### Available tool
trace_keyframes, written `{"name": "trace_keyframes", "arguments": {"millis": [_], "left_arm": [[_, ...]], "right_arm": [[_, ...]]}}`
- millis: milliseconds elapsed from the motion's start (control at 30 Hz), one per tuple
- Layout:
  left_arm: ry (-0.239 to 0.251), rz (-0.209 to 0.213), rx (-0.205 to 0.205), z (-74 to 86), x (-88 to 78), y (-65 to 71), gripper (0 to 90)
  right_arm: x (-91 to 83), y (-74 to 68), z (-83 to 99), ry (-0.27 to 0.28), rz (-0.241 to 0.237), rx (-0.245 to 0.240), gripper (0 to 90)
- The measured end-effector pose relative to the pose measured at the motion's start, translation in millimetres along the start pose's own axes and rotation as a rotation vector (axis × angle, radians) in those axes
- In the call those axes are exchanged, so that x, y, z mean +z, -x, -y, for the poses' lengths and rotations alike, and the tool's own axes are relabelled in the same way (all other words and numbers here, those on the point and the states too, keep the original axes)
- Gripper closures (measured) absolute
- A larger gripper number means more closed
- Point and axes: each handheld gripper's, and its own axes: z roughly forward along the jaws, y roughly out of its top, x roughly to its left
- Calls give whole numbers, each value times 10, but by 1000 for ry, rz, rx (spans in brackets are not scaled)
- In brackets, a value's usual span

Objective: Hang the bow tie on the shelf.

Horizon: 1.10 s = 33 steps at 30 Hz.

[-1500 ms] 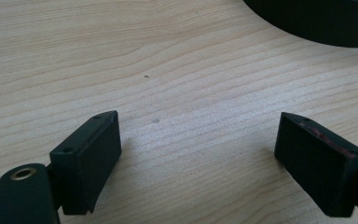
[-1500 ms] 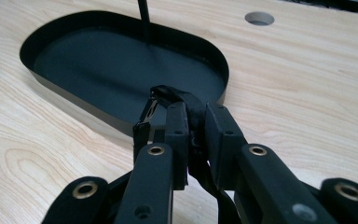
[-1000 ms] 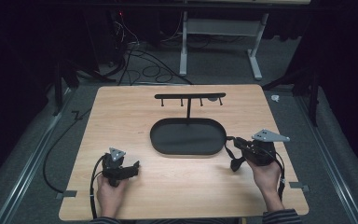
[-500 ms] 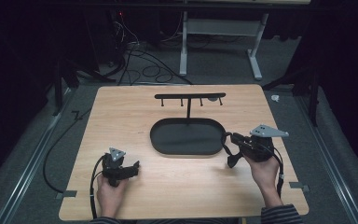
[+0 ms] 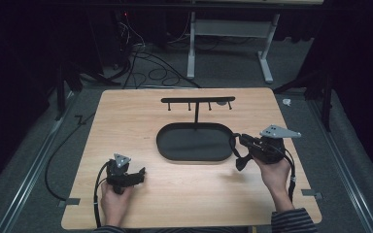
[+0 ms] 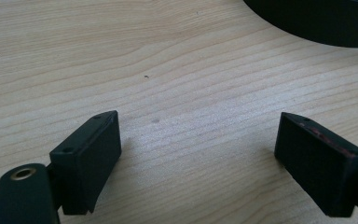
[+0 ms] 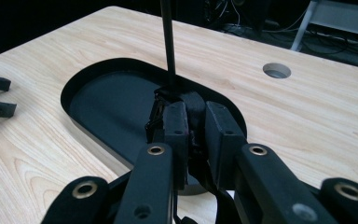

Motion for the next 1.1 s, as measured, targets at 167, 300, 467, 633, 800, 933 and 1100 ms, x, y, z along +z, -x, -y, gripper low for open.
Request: {"name": "trace_keyframes", "arguments": {"millis": [167,300,467,633,800,933,1100], "left_arm": [[0,0,0,0,0,0,149],[0,0,0,0,0,0,149],[0,0,1,0,0,-1,149],[0,0,1,-1,0,-1,149],[0,1,1,-1,1,-1,149],[0,1,1,-1,1,-1,149],[0,1,1,-1,1,-1,149]], "right_arm": [[25,2,-61,1,-12,5,811],[53,29,-96,5,-17,5,811],[67,39,-154,7,-14,5,811],[86,64,-231,16,-12,3,811],[118,108,-292,21,-6,7,811],[131,140,-349,32,-4,18,810],[164,166,-409,39,-1,27,810]]}}
